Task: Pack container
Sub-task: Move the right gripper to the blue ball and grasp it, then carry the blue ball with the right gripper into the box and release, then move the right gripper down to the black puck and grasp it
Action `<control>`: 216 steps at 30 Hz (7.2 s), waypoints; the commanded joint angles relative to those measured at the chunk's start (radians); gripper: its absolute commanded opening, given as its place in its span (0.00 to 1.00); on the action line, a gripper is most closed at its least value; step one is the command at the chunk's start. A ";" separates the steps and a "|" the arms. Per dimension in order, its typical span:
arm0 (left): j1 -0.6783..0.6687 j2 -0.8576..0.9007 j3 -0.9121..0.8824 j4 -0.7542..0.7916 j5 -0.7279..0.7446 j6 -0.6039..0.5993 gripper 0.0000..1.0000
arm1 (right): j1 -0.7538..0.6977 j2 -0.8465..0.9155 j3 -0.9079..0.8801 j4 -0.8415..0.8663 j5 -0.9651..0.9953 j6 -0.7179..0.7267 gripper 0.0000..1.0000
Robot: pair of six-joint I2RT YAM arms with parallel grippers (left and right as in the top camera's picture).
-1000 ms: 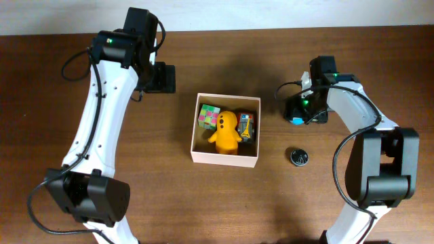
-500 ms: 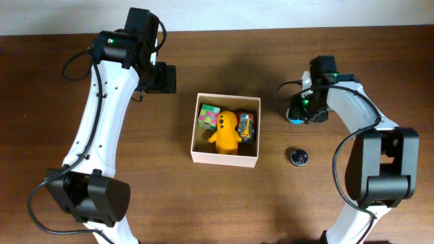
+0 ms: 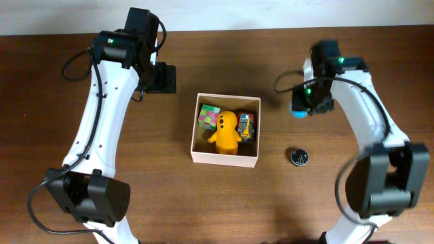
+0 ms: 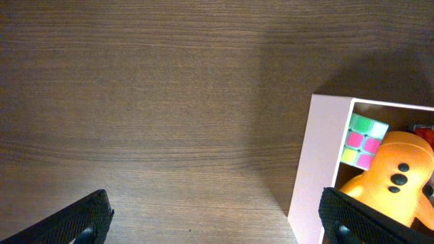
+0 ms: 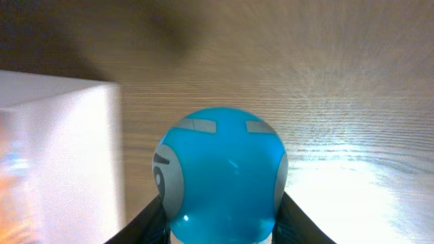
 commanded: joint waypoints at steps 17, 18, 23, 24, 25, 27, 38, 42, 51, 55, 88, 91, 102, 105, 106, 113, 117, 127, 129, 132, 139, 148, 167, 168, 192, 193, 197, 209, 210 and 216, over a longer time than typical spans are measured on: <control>0.003 -0.012 0.008 -0.003 -0.004 -0.002 0.99 | 0.398 0.032 0.172 -0.035 0.004 0.046 0.39; 0.003 -0.012 0.008 -0.003 -0.004 -0.002 0.99 | 0.399 0.064 0.172 -0.021 0.003 0.046 0.39; 0.003 -0.012 0.008 -0.003 -0.004 -0.002 0.99 | 0.398 0.139 0.172 0.013 0.004 0.045 0.40; 0.003 -0.012 0.008 -0.003 -0.004 -0.002 0.99 | 0.399 0.155 0.172 0.021 0.002 0.045 0.40; 0.003 -0.012 0.008 -0.003 -0.004 -0.002 0.99 | 0.399 0.169 0.172 0.028 0.000 0.045 0.40; 0.003 -0.012 0.008 -0.003 -0.004 -0.002 0.99 | 0.399 0.203 0.172 0.048 0.000 0.045 0.40; 0.003 -0.012 0.008 -0.003 -0.004 -0.002 0.99 | 0.399 0.246 0.180 0.085 0.005 0.041 0.66; 0.003 -0.012 0.008 -0.003 -0.004 -0.002 0.99 | 0.399 0.159 0.202 0.086 0.005 0.041 0.69; 0.003 -0.012 0.008 -0.003 -0.004 -0.002 0.99 | 0.399 0.057 0.208 0.084 0.003 0.047 0.38; 0.003 -0.012 0.008 -0.003 -0.004 -0.002 0.99 | 0.400 0.098 0.182 0.085 0.003 0.078 0.12; 0.003 -0.012 0.008 -0.003 -0.004 -0.002 0.99 | 0.404 0.282 0.028 0.202 0.004 0.079 0.06; 0.003 -0.012 0.008 -0.003 -0.004 -0.002 0.99 | 0.404 0.293 0.023 0.219 0.008 0.076 0.07; 0.003 -0.012 0.008 -0.003 -0.004 -0.002 0.99 | 0.404 0.321 0.066 0.161 0.007 0.067 0.19; 0.003 -0.012 0.008 -0.003 -0.004 -0.002 0.99 | 0.404 0.291 0.148 0.097 0.008 0.023 0.34; 0.000 -0.012 0.008 -0.003 -0.004 -0.002 0.99 | 0.404 0.277 0.181 0.074 0.008 0.016 0.36; -0.002 -0.012 0.008 -0.003 -0.004 -0.002 0.99 | 0.396 0.174 0.476 -0.156 0.008 0.016 0.55; -0.002 -0.012 0.008 -0.003 -0.004 -0.002 0.99 | 0.357 0.123 0.586 -0.272 0.033 0.043 0.62; -0.003 -0.012 0.008 -0.003 -0.004 -0.002 0.99 | 0.106 0.102 0.483 -0.451 0.153 0.204 0.72; -0.003 -0.012 0.008 -0.003 -0.004 -0.002 0.99 | 0.058 0.102 0.412 -0.434 0.107 0.202 0.73; -0.004 -0.012 0.008 -0.003 -0.004 -0.002 0.99 | 0.017 0.102 0.299 -0.407 0.015 0.173 0.73; -0.004 -0.012 0.008 -0.003 -0.004 -0.002 0.99 | 0.019 0.102 -0.026 -0.290 -0.005 0.174 0.73; -0.004 -0.012 0.008 -0.003 -0.004 -0.002 0.99 | -0.004 0.102 -0.302 -0.083 0.006 0.199 0.73; -0.004 -0.012 0.008 -0.003 -0.004 -0.002 0.99 | -0.002 -0.017 -0.285 -0.032 0.059 0.199 0.56; -0.006 -0.012 0.008 -0.003 -0.004 -0.002 0.99 | -0.001 -0.035 -0.258 -0.048 0.059 0.199 0.56; -0.008 -0.012 0.008 -0.003 -0.004 -0.002 0.99 | 0.042 -0.117 -0.534 0.154 0.048 0.204 0.76; -0.008 -0.012 0.008 -0.003 -0.004 -0.002 0.99 | 0.042 -0.117 -0.546 0.171 0.048 0.204 0.77; -0.010 -0.011 0.008 -0.003 -0.004 -0.002 0.99 | 0.042 -0.114 -0.578 0.230 0.048 0.204 0.77; -0.013 -0.011 0.008 -0.003 -0.004 -0.002 0.99 | 0.029 -0.114 -0.698 0.369 0.057 0.267 0.68; -0.014 -0.011 0.008 -0.003 -0.004 -0.002 0.99 | 0.029 -0.114 -0.698 0.372 0.056 0.267 0.68; -0.014 -0.011 0.008 -0.003 -0.004 -0.002 0.99 | 0.029 -0.114 -0.689 0.370 0.056 0.252 0.61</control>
